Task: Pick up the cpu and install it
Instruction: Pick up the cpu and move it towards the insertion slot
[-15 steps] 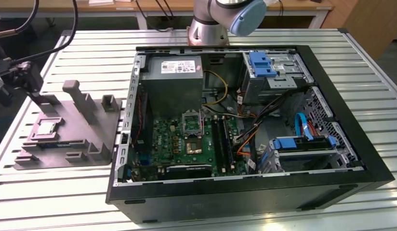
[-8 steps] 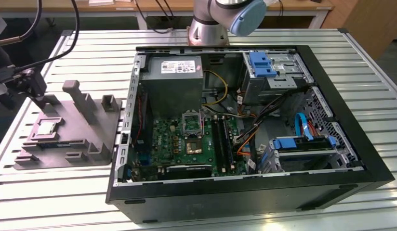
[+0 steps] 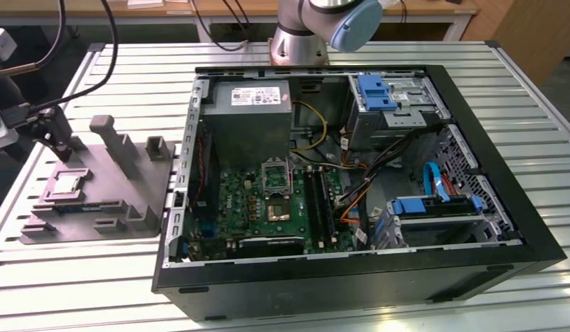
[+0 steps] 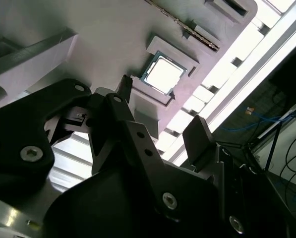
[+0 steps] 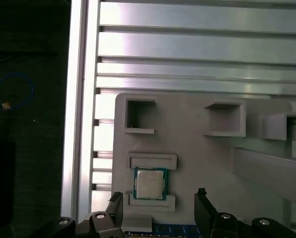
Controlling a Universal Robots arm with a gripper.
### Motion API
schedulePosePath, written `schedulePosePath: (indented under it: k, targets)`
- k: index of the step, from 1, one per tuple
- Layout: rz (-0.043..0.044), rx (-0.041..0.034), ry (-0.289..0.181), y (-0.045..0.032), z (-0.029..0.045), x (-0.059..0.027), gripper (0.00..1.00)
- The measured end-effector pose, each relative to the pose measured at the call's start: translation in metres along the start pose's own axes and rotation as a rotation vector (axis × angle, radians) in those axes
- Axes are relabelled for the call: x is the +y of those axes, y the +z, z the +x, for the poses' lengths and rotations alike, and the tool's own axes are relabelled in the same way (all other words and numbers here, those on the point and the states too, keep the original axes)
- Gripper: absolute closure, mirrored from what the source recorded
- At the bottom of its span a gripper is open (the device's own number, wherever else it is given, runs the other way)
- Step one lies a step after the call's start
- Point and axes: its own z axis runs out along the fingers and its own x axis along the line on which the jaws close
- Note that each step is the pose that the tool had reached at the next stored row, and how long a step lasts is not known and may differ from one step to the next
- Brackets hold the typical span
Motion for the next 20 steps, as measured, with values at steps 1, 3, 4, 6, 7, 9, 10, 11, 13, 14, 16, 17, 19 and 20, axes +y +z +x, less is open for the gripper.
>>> schedulePosePath:
  k: [1, 3, 4, 6, 7, 9, 10, 11, 13, 14, 16, 17, 19, 20]
  targets:
    - [0.0, -0.0008, 0.0, 0.0017, 0.0001, -0.0002, 0.32]
    - [0.0001, -0.0018, 0.0, 0.0053, 0.0002, -0.0006, 0.32]
    - [0.0001, -0.0021, 0.0, 0.0071, 0.0003, -0.0008, 0.32]
    - [-0.0001, -0.0038, 0.0, 0.0104, 0.0005, -0.0012, 0.32]
    - [-0.0001, -0.0043, 0.0, 0.0118, 0.0008, -0.0017, 0.32]
    - [-0.0002, -0.0057, 0.0, 0.0147, 0.0011, -0.0027, 0.32]
    - [-0.0003, -0.0063, 0.0, 0.0165, 0.0016, -0.003, 0.32]
    - [-0.0003, -0.0065, 0.0, 0.0181, 0.0026, -0.0031, 0.32]
    - [-0.0003, -0.0065, 0.0, 0.0209, 0.0038, -0.0032, 0.32]
    - [-0.0003, -0.0067, 0.0, 0.0222, 0.0041, -0.0033, 0.32]
    - [-0.0002, -0.0065, 0.0, 0.0238, 0.0051, -0.0033, 0.32]
    - [-0.0002, -0.0063, 0.0, 0.0241, 0.0052, -0.0033, 0.32]
    - [-0.0001, -0.0055, 0.0, 0.0242, 0.0053, -0.0033, 0.32]
    - [-0.0002, -0.0055, 0.0, 0.0242, 0.0053, -0.0033, 0.32]
